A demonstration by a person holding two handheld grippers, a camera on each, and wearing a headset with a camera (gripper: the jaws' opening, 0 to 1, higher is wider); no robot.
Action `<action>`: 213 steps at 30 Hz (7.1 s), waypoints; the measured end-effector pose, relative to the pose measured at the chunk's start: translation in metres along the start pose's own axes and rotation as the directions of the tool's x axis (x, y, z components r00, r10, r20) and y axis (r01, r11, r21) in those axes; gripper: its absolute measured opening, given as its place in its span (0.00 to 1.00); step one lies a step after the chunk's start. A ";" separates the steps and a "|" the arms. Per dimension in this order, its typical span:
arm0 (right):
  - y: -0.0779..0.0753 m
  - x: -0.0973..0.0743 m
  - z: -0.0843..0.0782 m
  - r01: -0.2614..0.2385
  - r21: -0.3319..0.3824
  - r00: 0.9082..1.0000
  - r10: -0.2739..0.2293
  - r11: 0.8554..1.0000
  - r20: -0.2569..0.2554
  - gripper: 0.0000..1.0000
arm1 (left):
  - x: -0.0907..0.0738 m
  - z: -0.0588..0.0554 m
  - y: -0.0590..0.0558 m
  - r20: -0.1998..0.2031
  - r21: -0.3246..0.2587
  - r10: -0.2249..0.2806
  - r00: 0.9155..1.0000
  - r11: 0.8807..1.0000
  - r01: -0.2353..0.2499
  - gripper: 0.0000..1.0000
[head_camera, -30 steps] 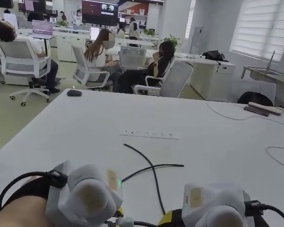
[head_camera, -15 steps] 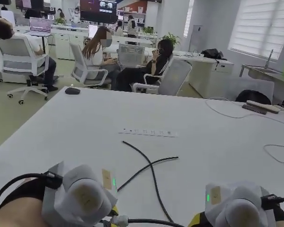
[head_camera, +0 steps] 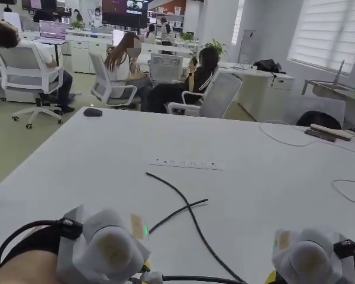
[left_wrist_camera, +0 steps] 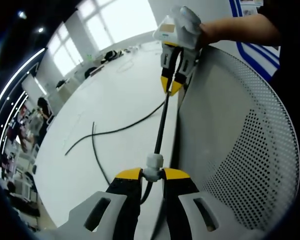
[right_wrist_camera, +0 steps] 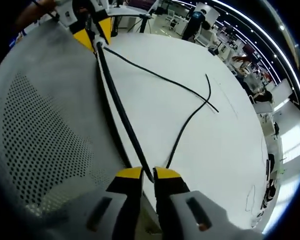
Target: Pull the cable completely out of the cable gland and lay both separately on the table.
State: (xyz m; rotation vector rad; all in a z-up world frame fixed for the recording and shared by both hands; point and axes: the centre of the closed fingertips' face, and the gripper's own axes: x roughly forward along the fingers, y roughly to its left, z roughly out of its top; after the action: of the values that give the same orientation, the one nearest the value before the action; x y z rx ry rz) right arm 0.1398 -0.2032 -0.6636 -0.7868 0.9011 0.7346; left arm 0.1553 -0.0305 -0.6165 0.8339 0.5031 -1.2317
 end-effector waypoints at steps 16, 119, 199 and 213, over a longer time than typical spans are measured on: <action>0.054 -0.007 0.143 -0.064 -0.086 0.935 0.090 0.994 0.344 0.17 | 0.002 0.006 -0.001 0.028 0.036 0.062 0.998 0.997 -0.063 0.17; 0.060 0.018 0.128 0.049 -0.192 0.979 -0.008 0.980 0.205 0.03 | 0.008 -0.016 0.004 0.006 0.032 0.133 0.991 0.991 -0.134 0.16; 0.066 0.015 0.138 0.037 -0.201 0.971 0.012 0.979 0.238 0.27 | 0.010 -0.023 0.004 -0.039 0.049 0.136 0.990 0.990 -0.134 0.17; 0.066 0.017 0.134 0.014 -0.162 0.973 0.024 0.987 0.229 0.03 | 0.010 -0.021 0.003 -0.026 0.051 0.130 0.991 0.990 -0.128 0.17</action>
State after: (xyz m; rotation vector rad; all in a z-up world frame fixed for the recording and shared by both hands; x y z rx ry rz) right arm 0.1454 -0.0547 -0.6432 -0.8239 0.6393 0.8925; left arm 0.1630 -0.0202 -0.6357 0.9130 0.4372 -1.1180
